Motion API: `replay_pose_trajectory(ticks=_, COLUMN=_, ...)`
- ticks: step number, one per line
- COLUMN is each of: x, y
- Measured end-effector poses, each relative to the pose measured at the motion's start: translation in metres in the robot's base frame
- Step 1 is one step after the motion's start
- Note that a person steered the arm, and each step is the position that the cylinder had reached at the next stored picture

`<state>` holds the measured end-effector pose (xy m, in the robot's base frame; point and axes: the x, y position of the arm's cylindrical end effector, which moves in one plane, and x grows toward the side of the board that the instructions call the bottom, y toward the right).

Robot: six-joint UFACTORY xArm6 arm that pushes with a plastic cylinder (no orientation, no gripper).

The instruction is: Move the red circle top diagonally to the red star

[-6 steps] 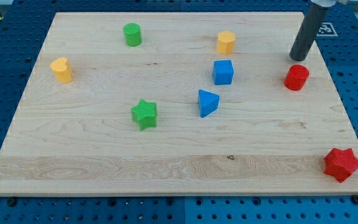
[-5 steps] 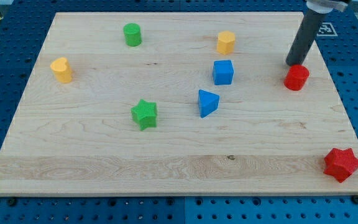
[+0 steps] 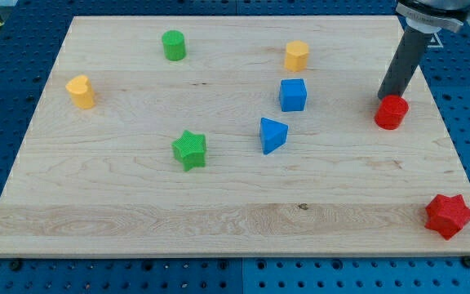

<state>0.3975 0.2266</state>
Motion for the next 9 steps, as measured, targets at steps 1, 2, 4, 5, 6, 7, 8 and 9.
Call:
replay_pose_trajectory(ticks=1, x=0.015, y=0.000)
replay_pose_trajectory(ticks=2, x=0.021, y=-0.011)
replay_pose_trajectory(ticks=4, x=0.027, y=-0.041)
replay_pose_trajectory(ticks=5, x=0.041, y=-0.026)
replay_pose_trajectory(ticks=6, x=0.049, y=-0.025)
replay_pose_trajectory(ticks=7, x=0.070, y=-0.023)
replay_pose_trajectory(ticks=8, x=0.063, y=-0.036)
replay_pose_trajectory(ticks=9, x=0.031, y=-0.036)
